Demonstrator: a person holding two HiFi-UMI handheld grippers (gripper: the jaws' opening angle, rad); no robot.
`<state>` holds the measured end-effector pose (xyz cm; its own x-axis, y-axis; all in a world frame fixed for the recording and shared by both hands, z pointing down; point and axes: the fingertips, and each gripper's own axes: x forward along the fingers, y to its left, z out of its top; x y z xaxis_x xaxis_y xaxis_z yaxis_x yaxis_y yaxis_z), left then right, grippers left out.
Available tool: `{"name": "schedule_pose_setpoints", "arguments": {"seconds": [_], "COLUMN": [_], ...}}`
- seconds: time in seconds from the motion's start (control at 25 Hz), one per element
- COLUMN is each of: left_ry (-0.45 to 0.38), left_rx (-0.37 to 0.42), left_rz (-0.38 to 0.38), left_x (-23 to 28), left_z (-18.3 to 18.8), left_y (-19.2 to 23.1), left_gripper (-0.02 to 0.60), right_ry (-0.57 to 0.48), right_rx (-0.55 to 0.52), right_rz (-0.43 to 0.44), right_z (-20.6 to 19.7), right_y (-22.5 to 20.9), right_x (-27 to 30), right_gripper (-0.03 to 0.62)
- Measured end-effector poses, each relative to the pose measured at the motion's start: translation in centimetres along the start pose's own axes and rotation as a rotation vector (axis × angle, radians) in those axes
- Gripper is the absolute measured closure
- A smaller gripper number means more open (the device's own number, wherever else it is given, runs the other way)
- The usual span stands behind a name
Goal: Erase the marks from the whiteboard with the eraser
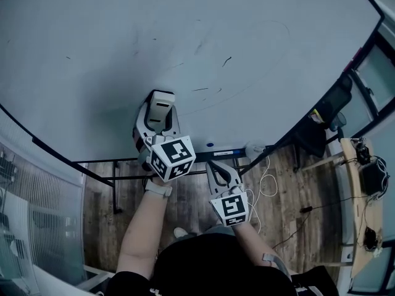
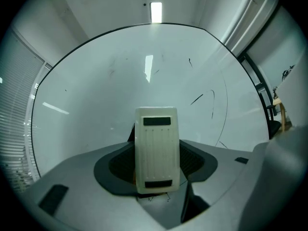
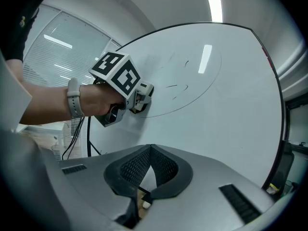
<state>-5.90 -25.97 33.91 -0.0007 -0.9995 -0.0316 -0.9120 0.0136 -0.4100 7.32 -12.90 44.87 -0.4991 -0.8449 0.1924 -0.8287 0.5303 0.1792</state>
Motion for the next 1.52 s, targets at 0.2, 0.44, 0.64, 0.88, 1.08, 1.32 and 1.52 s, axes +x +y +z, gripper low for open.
{"name": "schedule_pose_setpoints", "arguments": {"seconds": [0.2, 0.44, 0.64, 0.88, 1.08, 1.32, 1.52], "left_ry": [0.045, 0.081, 0.048, 0.021, -0.019, -0.067, -0.079], "left_rx": [-0.024, -0.071, -0.096, -0.105, -0.077, -0.050, -0.052], "left_rz": [0.037, 0.087, -0.002, -0.062, -0.101, -0.160, -0.163], "left_x": [0.1, -0.1, 0.1, 0.8, 1.1, 1.3, 1.2], "left_z": [0.1, 0.0, 2.1, 5.6, 8.9, 12.4, 13.2], "left_y": [-0.1, -0.2, -3.9, -9.6, -13.9, -18.9, -19.8], "left_gripper": [0.327, 0.327, 0.324, 0.322, 0.322, 0.321, 0.321], "right_ry": [0.001, -0.001, -0.003, -0.011, -0.008, -0.008, -0.003], "right_rx": [-0.005, -0.005, 0.000, 0.011, 0.025, 0.034, 0.028], "right_rz": [-0.014, 0.003, 0.037, 0.031, -0.002, -0.033, -0.025], "right_z": [-0.3, -0.8, -1.3, -1.8, -2.8, -3.5, -3.7], "right_y": [-2.5, -5.0, -6.4, -9.2, -12.4, -15.4, -16.1], "right_x": [-1.0, -1.9, -2.2, -3.6, -5.3, -7.0, -7.4], "right_gripper": [0.568, 0.568, 0.568, 0.568, 0.568, 0.568, 0.568]}}
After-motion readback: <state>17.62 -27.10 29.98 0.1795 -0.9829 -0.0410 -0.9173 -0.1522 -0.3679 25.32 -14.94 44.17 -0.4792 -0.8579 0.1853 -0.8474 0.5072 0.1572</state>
